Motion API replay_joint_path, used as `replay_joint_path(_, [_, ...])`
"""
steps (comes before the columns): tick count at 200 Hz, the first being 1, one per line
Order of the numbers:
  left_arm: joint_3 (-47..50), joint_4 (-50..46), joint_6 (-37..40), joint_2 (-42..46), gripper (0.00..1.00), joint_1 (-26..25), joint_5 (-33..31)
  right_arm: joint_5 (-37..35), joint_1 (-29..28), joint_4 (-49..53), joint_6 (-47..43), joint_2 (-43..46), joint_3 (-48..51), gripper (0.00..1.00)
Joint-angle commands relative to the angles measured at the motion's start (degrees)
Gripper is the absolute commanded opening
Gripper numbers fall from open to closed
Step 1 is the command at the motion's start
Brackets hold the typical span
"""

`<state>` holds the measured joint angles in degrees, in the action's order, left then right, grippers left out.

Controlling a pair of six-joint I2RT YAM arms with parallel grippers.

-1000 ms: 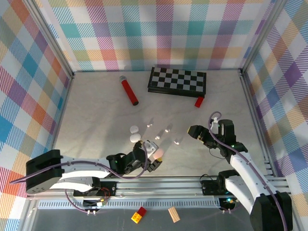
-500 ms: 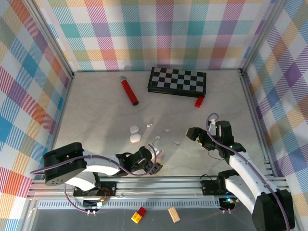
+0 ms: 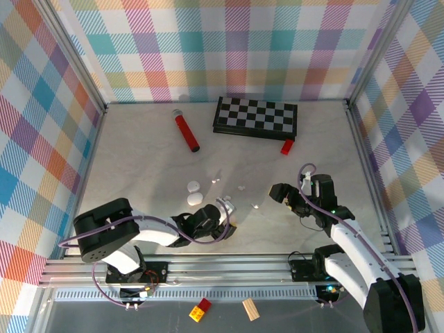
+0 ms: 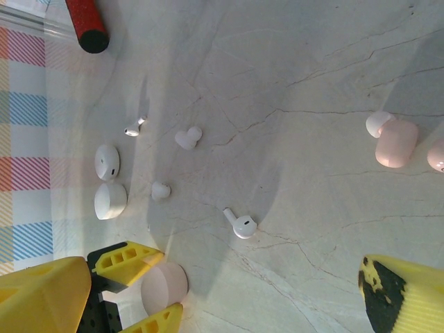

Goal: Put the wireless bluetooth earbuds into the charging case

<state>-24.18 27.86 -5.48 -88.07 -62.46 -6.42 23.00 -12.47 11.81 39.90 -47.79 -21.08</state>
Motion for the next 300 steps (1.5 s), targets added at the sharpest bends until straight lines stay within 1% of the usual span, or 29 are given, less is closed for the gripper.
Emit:
replay_joint_path(1, [1.58,0.18,0.03,0.27,0.57,-0.08,4.54,-0.28,-0.54,1.09,0.62,0.38,0.43,0.99])
replay_joint_path(26, [2.55,-0.53,-0.06,1.83,0.56,-0.10,5.08,0.03,-0.54,0.85,0.51,-0.80,-0.43,0.99])
replay_joint_path(48, [3.38,-1.09,-0.74,1.86,0.60,-0.11,4.89,0.50,-0.54,0.28,0.51,-1.81,-0.94,0.99])
replay_joint_path(57, [3.74,-0.85,-0.85,1.61,0.61,-0.04,4.75,0.58,-0.59,0.12,0.61,-1.94,-0.99,0.99])
replay_joint_path(72, [4.13,0.00,-1.03,1.20,0.56,-0.03,4.94,0.54,-0.63,0.09,0.62,-2.13,-0.90,0.99])
replay_joint_path(86, [3.98,0.76,-0.94,0.31,0.48,-0.03,5.22,0.52,-0.58,0.08,0.60,-2.22,-0.81,0.99])
replay_joint_path(111, [3.29,1.85,-0.60,-1.69,0.39,-0.03,5.68,0.59,-0.71,0.46,0.70,-2.45,-0.80,0.99])
replay_joint_path(138, [3.24,1.89,-0.25,-1.85,0.37,-0.04,6.28,0.38,-0.71,1.29,0.79,-1.49,-0.89,0.99])
replay_joint_path(150, [3.48,2.02,0.01,-1.20,0.33,-0.03,6.32,0.28,-0.65,1.58,1.03,-0.94,-0.89,0.99])
replay_joint_path(163, [3.83,2.19,0.35,0.07,0.33,-0.03,6.23,0.79,-0.72,1.27,1.36,-0.38,-0.89,0.99])
replay_joint_path(183, [4.00,2.82,2.04,2.86,0.33,-0.03,6.48,3.58,-0.71,-3.21,2.20,0.47,0.43,0.99])
replay_joint_path(200, [3.00,1.80,4.09,5.03,0.33,0.12,7.13,4.11,-0.71,-4.80,3.82,1.32,0.95,0.99])
replay_joint_path(219, [1.63,1.37,5.76,6.75,0.33,0.76,8.44,7.88,-0.71,-4.58,3.29,0.73,-0.01,0.99])
replay_joint_path(247, [-0.62,1.94,8.49,7.90,0.33,2.47,10.93,19.45,-0.80,-4.42,6.43,-4.40,-1.71,0.99])
replay_joint_path(260, [-2.27,1.94,9.82,7.98,0.33,3.32,11.86,23.82,-1.80,-4.65,7.98,-6.88,-2.27,0.99])
replay_joint_path(280, [-4.07,3.41,10.73,7.71,0.33,4.39,13.81,25.93,-5.68,-4.63,9.17,-8.50,-3.35,0.99])
replay_joint_path(290, [-4.86,4.08,10.92,7.56,0.33,4.77,15.05,26.49,-7.57,-6.68,11.00,-8.76,-3.29,0.99])
replay_joint_path(300, [-5.87,3.92,11.30,7.39,0.33,4.93,16.33,27.52,-8.90,-10.79,14.34,-9.03,-2.72,1.00])
